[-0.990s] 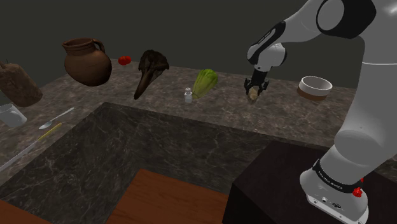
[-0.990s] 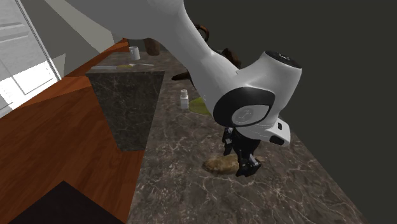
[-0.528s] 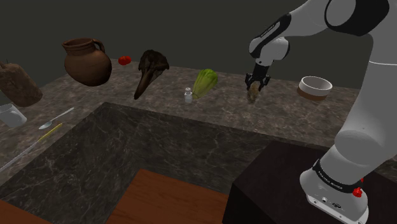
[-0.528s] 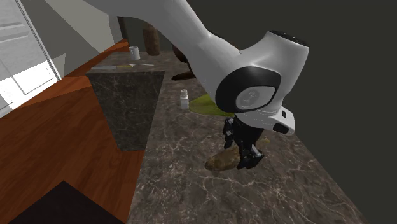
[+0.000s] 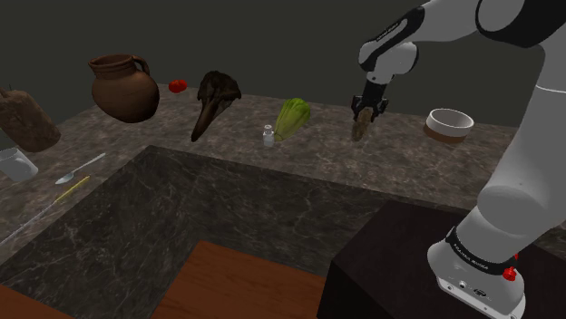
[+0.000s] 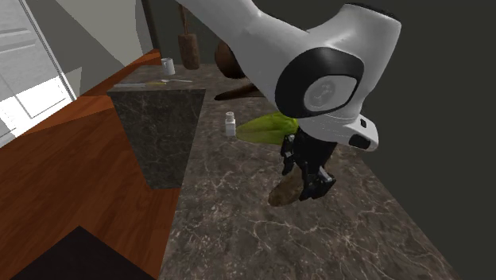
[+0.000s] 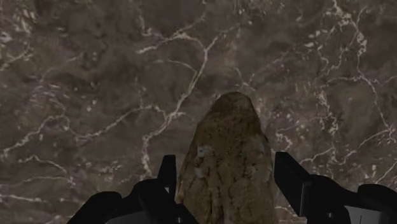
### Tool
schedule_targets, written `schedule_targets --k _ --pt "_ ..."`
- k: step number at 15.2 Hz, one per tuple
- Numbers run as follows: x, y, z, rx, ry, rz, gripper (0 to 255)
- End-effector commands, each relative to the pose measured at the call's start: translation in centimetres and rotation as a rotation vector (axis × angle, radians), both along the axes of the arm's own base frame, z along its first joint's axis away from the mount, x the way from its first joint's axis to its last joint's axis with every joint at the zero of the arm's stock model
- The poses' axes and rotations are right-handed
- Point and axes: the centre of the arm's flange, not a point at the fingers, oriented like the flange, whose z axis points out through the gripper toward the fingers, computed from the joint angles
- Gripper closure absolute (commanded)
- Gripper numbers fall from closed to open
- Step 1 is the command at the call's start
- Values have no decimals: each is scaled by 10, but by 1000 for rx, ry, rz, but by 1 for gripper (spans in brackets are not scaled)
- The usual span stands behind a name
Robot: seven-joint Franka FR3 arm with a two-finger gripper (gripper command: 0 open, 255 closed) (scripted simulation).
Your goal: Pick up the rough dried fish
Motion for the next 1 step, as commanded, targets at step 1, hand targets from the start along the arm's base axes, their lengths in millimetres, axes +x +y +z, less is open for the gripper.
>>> schedule_targets --k 1 --pt "-1 0 4 0 0 0 255"
